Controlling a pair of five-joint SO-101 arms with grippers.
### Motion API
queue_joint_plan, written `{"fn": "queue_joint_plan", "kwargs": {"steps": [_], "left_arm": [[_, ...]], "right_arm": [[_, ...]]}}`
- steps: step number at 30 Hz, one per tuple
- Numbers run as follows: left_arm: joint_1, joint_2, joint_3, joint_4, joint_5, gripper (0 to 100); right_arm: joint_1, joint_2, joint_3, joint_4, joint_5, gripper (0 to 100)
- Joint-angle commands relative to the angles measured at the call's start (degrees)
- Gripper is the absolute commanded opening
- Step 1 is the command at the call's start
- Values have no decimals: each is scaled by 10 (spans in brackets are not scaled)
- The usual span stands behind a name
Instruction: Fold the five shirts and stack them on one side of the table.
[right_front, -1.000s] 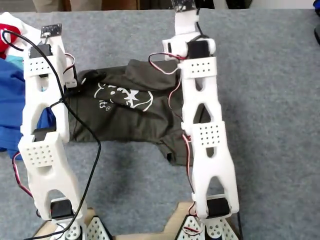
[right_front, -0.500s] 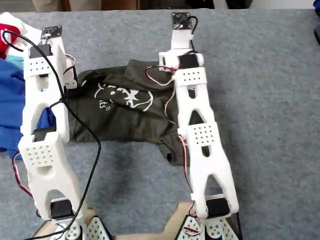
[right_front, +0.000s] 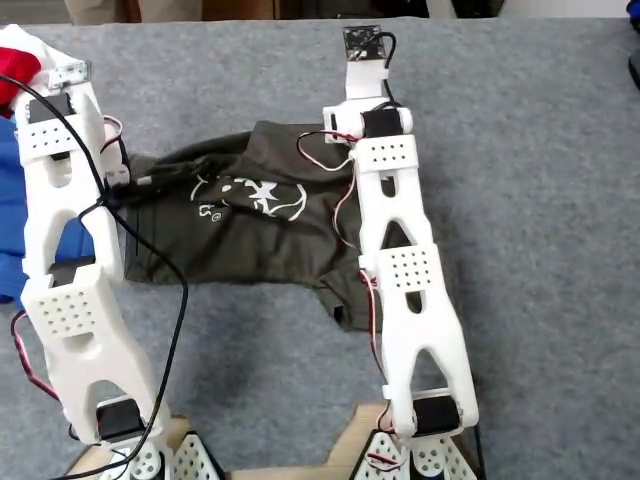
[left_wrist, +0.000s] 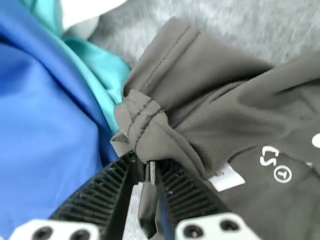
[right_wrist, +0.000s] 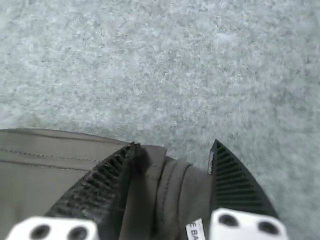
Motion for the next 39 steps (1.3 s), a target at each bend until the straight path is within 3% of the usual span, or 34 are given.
{"fn": "queue_joint_plan", "kwargs": {"steps": [1,14,39], "left_arm": [[-6,-10,-33,12,-4,19],[-5,-8,-27,12,-4,19],[-5,-8,-27,13,-4,19]], "right_arm": [[-3,-18,-32,-11,22,235],[-49,26,-32,-80,133,235],[-55,29,-15,-78,129,234]]}}
